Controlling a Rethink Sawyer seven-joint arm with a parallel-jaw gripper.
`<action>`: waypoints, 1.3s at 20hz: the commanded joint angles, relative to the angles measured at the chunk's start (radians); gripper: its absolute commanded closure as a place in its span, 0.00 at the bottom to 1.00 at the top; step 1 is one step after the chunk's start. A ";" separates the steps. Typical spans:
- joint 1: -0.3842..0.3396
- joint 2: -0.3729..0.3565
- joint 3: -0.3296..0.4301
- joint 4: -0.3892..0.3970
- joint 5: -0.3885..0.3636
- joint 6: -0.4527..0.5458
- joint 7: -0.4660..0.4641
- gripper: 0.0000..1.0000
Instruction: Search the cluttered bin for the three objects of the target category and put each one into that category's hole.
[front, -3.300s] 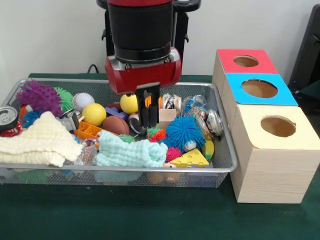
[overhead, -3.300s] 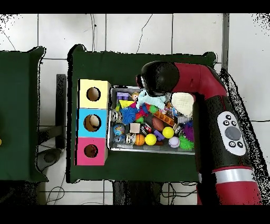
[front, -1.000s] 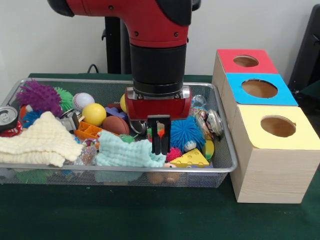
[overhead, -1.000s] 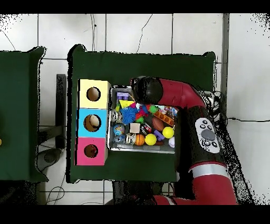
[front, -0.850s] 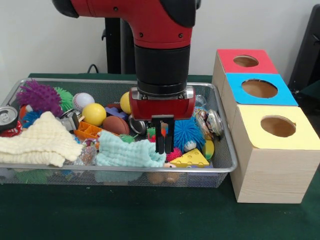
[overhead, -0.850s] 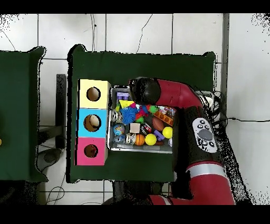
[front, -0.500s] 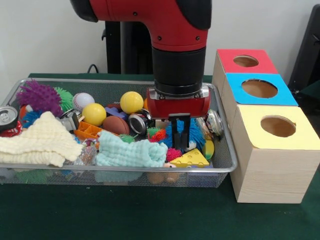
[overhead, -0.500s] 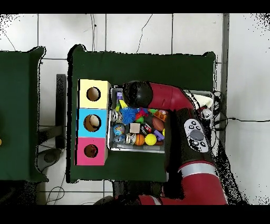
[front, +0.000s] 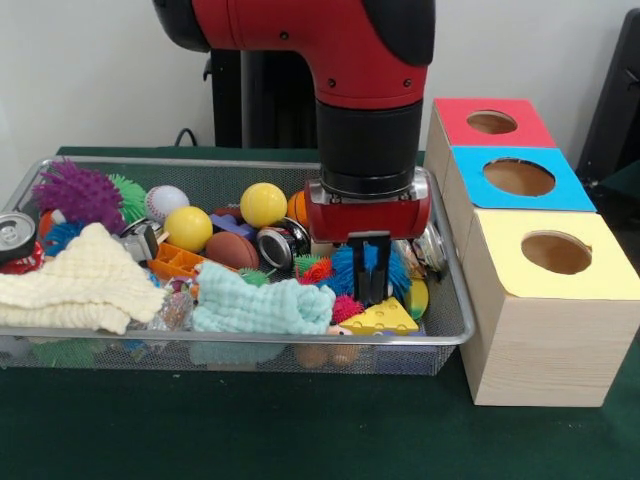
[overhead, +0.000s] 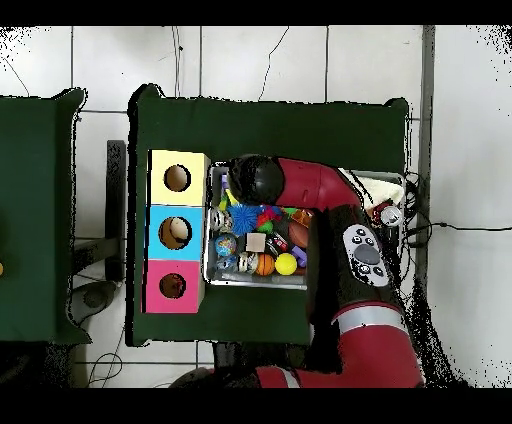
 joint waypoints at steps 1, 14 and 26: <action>-0.033 0.083 -0.013 0.047 0.027 -0.061 0.203 1.00; 0.006 0.115 -0.053 -0.026 0.003 0.002 0.137 1.00; 0.028 0.130 -0.048 -0.057 -0.024 0.078 0.046 1.00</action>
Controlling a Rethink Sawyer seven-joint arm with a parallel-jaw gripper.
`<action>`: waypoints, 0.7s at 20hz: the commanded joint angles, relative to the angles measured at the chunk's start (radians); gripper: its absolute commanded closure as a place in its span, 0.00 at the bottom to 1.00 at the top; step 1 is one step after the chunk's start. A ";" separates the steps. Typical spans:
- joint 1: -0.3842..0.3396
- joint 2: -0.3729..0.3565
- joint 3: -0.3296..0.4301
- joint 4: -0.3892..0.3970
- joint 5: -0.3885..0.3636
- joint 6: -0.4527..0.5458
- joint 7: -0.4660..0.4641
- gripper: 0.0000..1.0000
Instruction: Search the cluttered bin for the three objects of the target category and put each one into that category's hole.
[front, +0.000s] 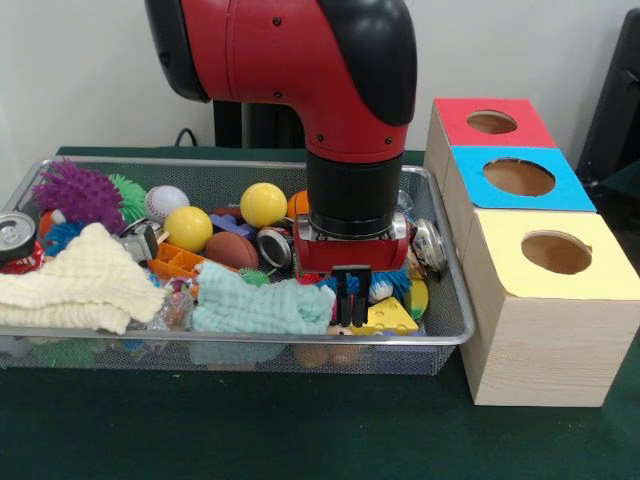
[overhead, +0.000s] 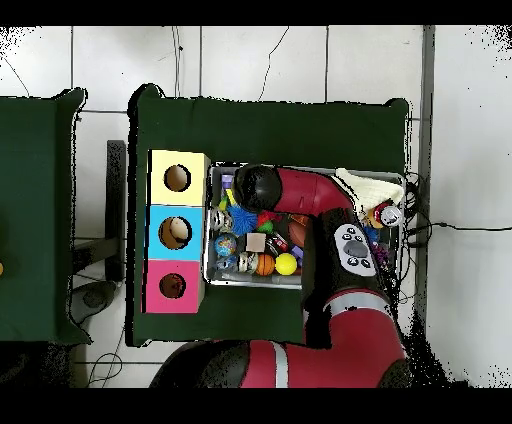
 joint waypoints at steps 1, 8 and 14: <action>-0.005 0.043 0.015 -0.036 -0.028 0.112 0.044 1.00; 0.008 0.080 0.010 -0.084 -0.037 0.125 0.031 1.00; -0.016 0.102 0.031 -0.115 -0.043 0.193 -0.027 1.00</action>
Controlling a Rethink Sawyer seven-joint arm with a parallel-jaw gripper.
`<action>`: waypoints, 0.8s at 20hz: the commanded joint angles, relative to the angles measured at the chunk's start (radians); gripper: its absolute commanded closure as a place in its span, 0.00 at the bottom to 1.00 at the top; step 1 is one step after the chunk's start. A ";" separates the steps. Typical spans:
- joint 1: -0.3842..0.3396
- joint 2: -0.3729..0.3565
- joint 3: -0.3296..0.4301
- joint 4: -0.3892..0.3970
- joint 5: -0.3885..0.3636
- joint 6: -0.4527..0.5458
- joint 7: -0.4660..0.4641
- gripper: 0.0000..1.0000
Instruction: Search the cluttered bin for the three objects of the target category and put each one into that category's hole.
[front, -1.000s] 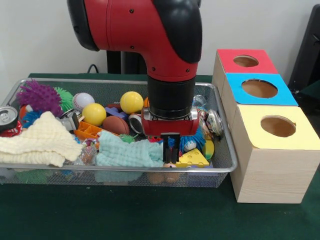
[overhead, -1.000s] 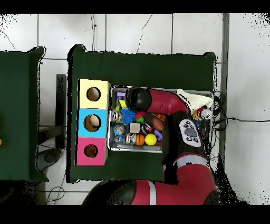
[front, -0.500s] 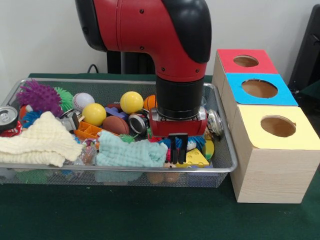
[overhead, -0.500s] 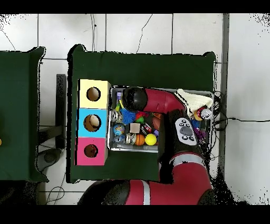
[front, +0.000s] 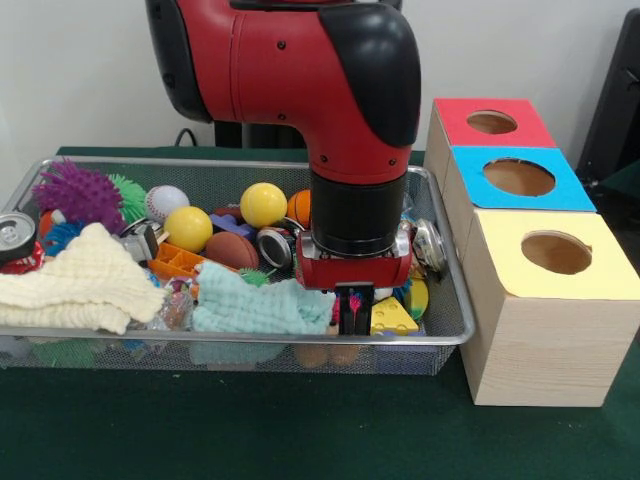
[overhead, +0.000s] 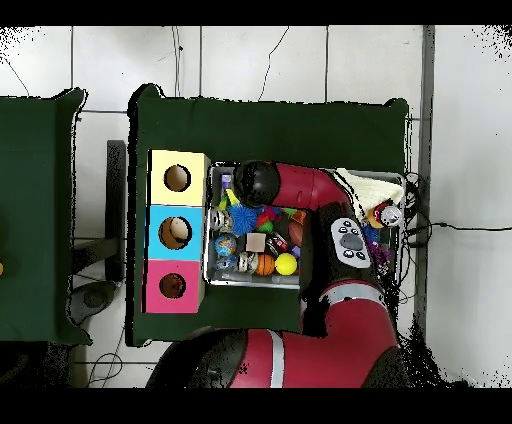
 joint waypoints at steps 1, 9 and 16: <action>-0.030 0.056 0.036 -0.048 -0.044 0.158 -0.033 1.00; -0.091 -0.004 0.044 0.107 -0.049 0.156 -0.041 1.00; -0.114 0.004 0.054 0.109 -0.062 0.125 -0.042 1.00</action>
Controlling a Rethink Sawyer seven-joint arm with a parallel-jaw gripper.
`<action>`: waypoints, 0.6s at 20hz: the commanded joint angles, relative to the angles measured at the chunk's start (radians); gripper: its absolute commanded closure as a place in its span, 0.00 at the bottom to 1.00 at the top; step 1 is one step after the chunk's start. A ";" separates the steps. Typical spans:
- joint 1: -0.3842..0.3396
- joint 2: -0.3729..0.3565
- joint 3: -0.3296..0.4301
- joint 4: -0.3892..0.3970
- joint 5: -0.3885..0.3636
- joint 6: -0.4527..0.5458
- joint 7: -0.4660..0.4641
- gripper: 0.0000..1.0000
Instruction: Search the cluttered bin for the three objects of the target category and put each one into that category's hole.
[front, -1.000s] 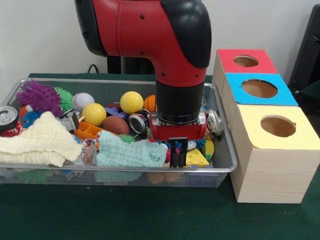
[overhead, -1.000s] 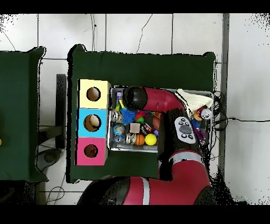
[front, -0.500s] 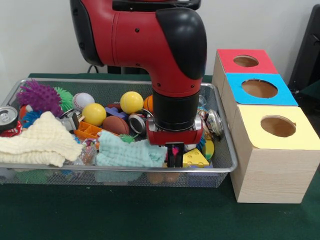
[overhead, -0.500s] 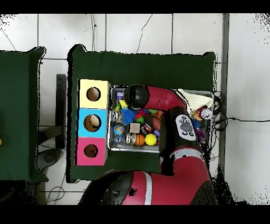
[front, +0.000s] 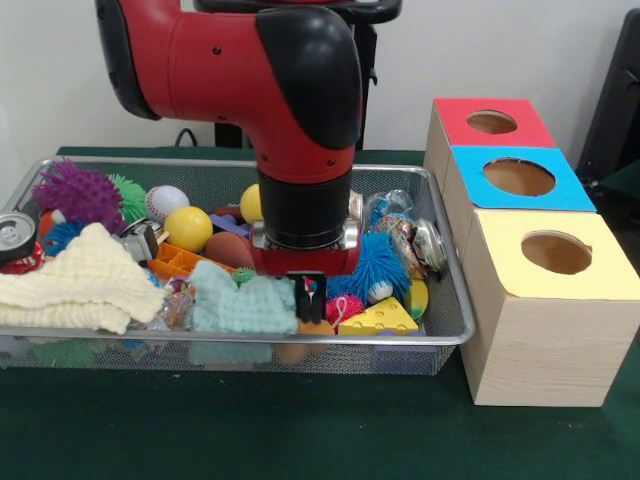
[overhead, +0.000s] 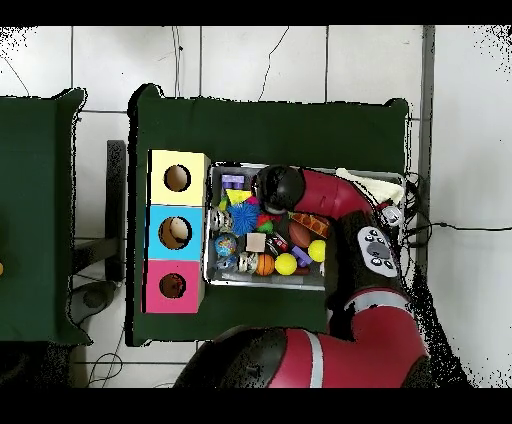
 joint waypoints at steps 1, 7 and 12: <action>-0.038 0.010 0.050 0.075 -0.060 0.065 -0.036 1.00; -0.078 0.039 0.057 0.030 -0.073 0.068 -0.074 1.00; -0.115 0.094 0.085 -0.039 -0.084 0.092 -0.130 1.00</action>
